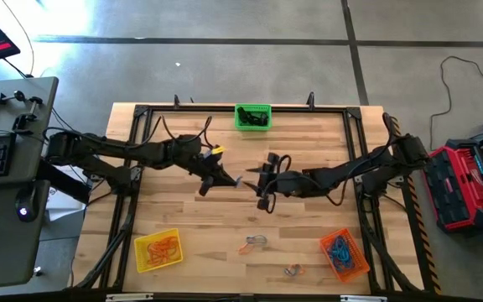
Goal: Sort rubber bands into baskets
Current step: Put the blue rubber band into the orange bin
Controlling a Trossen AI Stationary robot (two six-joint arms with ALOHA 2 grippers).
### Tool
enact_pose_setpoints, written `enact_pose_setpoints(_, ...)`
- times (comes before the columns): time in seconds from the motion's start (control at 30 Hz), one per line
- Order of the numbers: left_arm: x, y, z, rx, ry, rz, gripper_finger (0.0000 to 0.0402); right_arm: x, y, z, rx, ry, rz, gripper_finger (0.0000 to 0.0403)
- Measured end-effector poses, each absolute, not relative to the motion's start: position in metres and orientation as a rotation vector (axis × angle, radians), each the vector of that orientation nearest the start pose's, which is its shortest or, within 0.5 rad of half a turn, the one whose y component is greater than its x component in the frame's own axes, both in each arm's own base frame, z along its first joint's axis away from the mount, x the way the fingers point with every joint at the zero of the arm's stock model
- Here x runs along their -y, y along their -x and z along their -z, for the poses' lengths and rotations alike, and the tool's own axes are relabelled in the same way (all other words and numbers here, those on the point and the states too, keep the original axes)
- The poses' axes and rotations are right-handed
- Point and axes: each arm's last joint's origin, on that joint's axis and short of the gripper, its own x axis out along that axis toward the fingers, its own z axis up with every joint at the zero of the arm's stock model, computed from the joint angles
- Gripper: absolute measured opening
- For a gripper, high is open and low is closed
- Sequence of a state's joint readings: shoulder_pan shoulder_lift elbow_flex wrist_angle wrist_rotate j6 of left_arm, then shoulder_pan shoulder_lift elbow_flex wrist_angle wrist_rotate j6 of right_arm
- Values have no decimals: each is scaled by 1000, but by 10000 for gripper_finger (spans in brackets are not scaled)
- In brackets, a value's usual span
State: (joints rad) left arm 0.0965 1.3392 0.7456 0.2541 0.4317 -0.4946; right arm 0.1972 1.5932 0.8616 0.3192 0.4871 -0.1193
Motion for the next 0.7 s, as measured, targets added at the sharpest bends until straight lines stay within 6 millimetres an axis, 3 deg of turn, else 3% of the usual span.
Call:
enact_pose_setpoints(0.3, -13, -287, -246, -357, 558, 235, 0, -52, -335, -225, -276, 319, 239, 159)
enact_pose_setpoints(0.5, -13, -287, -247, -347, 550, 239, 0, -48, -337, -227, -252, 309, 197, 98)
enact_pose_setpoints(0.7, -13, -287, -247, -341, 507, 245, 0, -43, -337, -227, -256, 313, 233, 10)
